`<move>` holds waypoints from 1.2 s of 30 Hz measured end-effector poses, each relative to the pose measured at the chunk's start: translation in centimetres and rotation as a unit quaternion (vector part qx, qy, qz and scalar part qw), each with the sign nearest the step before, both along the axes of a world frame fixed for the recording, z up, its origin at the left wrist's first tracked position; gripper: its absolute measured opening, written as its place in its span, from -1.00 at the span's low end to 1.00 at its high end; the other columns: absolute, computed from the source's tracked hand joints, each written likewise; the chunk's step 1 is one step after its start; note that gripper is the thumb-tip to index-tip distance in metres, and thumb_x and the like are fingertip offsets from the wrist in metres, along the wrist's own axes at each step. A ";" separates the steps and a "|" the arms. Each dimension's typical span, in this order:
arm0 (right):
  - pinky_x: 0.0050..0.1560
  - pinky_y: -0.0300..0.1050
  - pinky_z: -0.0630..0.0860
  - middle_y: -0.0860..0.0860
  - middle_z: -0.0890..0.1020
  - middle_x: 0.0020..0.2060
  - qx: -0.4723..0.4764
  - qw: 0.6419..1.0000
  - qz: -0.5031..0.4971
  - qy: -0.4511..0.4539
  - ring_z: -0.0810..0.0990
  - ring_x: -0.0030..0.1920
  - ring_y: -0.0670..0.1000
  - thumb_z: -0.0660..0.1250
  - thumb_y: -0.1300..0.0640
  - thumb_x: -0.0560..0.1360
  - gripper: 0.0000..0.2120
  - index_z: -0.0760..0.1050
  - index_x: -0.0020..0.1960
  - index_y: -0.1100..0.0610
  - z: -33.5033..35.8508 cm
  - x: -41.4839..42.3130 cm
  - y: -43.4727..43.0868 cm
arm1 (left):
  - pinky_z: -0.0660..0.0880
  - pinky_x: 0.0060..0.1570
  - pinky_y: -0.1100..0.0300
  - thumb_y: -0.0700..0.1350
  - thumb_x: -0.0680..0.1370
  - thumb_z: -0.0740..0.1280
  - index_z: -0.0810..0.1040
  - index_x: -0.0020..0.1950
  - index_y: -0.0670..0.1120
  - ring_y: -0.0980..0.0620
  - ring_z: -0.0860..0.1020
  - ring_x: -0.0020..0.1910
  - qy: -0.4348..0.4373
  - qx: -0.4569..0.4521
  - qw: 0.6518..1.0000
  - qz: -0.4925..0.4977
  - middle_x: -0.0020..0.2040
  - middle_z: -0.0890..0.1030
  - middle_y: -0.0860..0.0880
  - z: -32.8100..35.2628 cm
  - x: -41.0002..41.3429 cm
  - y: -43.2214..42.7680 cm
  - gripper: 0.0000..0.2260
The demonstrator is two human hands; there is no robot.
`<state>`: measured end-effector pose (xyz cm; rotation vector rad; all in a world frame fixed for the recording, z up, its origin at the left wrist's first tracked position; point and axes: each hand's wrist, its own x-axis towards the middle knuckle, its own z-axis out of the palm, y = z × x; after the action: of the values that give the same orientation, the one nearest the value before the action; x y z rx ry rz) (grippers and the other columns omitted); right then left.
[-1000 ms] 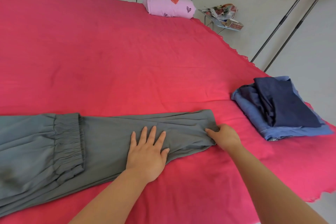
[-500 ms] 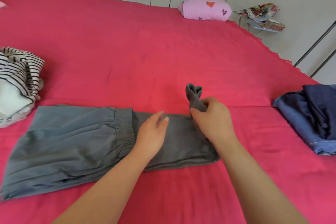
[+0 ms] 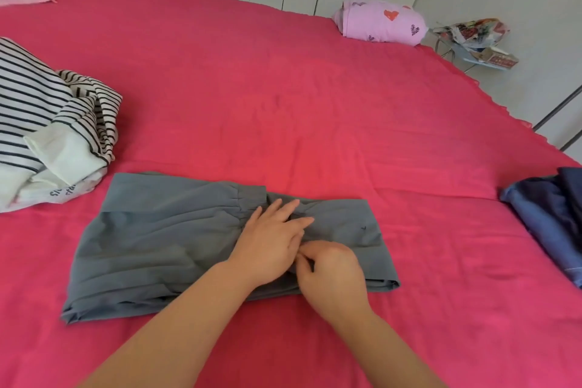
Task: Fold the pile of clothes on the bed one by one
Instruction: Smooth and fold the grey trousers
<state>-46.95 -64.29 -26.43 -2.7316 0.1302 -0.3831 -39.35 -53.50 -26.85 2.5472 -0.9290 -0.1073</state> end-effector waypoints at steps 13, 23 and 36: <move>0.41 -0.23 0.00 -0.14 0.31 0.42 -0.021 0.990 0.034 0.138 0.20 0.46 -0.08 -0.19 -0.33 0.43 -0.34 0.33 0.39 -0.14 -2.2 -4.2 -6.4 | -0.27 0.44 -0.14 0.14 0.60 0.04 0.17 0.48 0.14 -0.02 -0.15 0.52 0.039 0.177 0.983 0.011 0.55 -0.10 0.02 0.1 1.6 -0.1 -0.56; -0.07 -0.05 0.40 0.20 0.63 0.00 0.121 0.946 -0.246 0.171 0.58 0.06 0.18 0.31 0.02 0.50 -0.68 0.54 0.12 0.24 -0.2 -1.5 -9.9 | -0.31 0.41 -0.12 0.18 0.61 -0.05 0.02 0.53 0.08 -0.03 -0.15 0.52 0.036 0.197 0.980 -0.018 0.56 -0.11 0.02 -0.2 -2.0 0.5 -0.51; -0.36 -0.20 0.47 0.08 0.55 -0.39 0.569 0.819 -0.071 -0.021 0.53 -0.39 -0.04 0.24 0.27 0.50 -0.88 0.48 -0.21 0.20 9.9 3.8 2.1 | 0.08 0.36 0.33 -0.06 0.63 0.11 0.30 0.44 -0.03 0.12 0.25 0.43 0.196 -0.323 0.896 0.236 0.44 0.32 0.04 3.6 -0.2 9.9 -0.63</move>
<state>-43.11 -62.22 -16.52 -1.5210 0.4015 -0.2649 -39.55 -43.63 -23.26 1.9418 -0.1282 -0.1319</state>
